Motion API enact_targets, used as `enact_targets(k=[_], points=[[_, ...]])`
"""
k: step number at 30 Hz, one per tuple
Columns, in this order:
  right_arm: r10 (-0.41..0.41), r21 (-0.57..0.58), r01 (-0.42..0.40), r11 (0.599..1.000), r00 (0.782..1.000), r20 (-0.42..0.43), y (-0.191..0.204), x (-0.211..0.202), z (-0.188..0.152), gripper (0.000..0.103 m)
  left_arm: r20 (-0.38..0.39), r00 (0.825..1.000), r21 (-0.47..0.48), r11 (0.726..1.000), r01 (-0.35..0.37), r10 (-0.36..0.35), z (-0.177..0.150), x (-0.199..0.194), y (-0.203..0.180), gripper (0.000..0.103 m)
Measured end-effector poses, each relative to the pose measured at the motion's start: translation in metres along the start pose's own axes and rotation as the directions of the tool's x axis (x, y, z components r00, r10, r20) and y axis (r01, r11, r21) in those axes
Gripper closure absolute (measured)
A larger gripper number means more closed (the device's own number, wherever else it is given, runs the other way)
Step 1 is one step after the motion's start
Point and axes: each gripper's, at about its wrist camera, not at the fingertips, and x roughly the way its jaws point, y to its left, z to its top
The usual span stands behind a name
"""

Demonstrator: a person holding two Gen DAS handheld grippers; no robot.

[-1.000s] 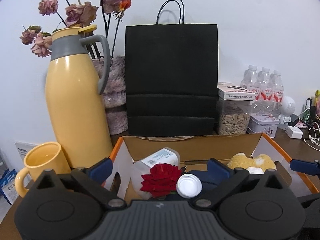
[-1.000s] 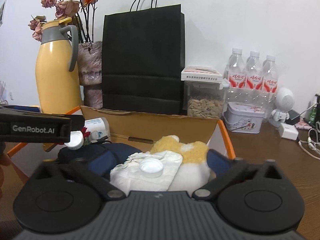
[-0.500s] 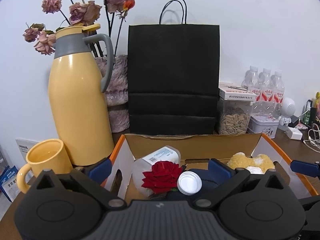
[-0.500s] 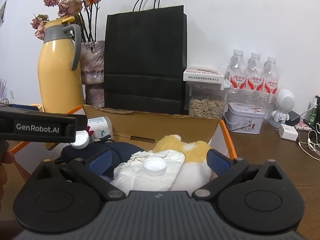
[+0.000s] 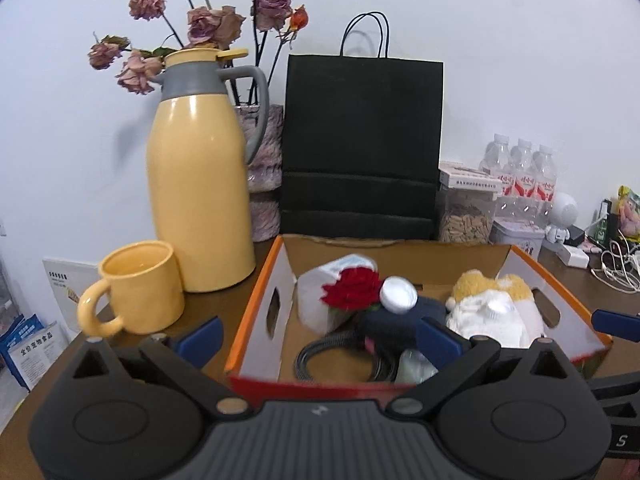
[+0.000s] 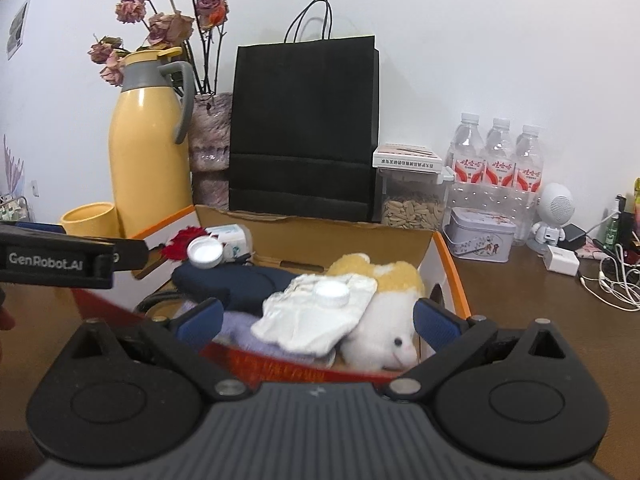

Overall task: Organize objects
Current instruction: 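Withdraw both grippers from the box back over the table, then grasp another white bottle cap with each gripper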

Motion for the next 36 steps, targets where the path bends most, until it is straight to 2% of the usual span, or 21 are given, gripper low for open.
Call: enact_targets(k=[4,11,19,24,28,30,33,34,35,36], points=[[-0.010,-0.004,0.010,1.000,1.000,-0.019,0.007,-0.009,-0.011,0.000,-0.037,0.999,-0.011,1.000,-0.009,0.009,-0.014,-0.006,0.009,0.000],[-0.018,-0.009,0.018,1.000,0.998,-0.065,0.017,-0.019,-0.030,0.000,-0.141,0.990,0.029,1.000,0.005,-0.001,-0.043,-0.008,0.017,0.000],[0.003,-0.029,-0.008,1.000,0.983,-0.186,0.028,-0.004,-0.046,0.000,-0.238,0.971,0.052,0.998,0.023,-0.010,-0.057,0.013,0.016,0.000],[-0.006,-0.019,0.002,1.000,0.974,-0.226,0.028,0.004,-0.051,0.000,-0.272,0.962,0.078,0.996,0.032,-0.009,-0.059,0.029,0.011,0.001],[-0.006,-0.007,0.004,1.000,0.972,-0.233,0.025,0.005,-0.052,0.000,-0.270,0.962,0.071,0.996,0.052,-0.031,-0.058,0.034,0.007,0.012],[-0.006,-0.005,0.005,1.000,0.972,-0.236,0.025,0.005,-0.052,0.000,-0.267,0.962,0.065,0.996,0.068,-0.048,-0.057,0.035,0.005,0.023],[-0.003,-0.002,0.003,1.000,0.972,-0.237,0.025,0.005,-0.051,0.000,-0.254,0.963,0.053,0.993,0.106,-0.089,-0.056,0.031,0.004,0.055],[-0.002,-0.001,0.002,1.000,0.972,-0.236,0.025,0.005,-0.051,0.000,-0.250,0.962,0.047,0.992,0.121,-0.106,-0.056,0.029,0.004,0.071],[-0.002,-0.001,0.001,1.000,0.972,-0.236,0.025,0.005,-0.051,0.000,-0.251,0.961,0.038,0.990,0.133,-0.119,-0.055,0.029,0.004,0.077],[-0.001,-0.001,0.000,1.000,0.972,-0.237,0.025,0.005,-0.051,0.000,-0.251,0.960,0.029,0.990,0.140,-0.129,-0.054,0.028,0.005,0.078]])
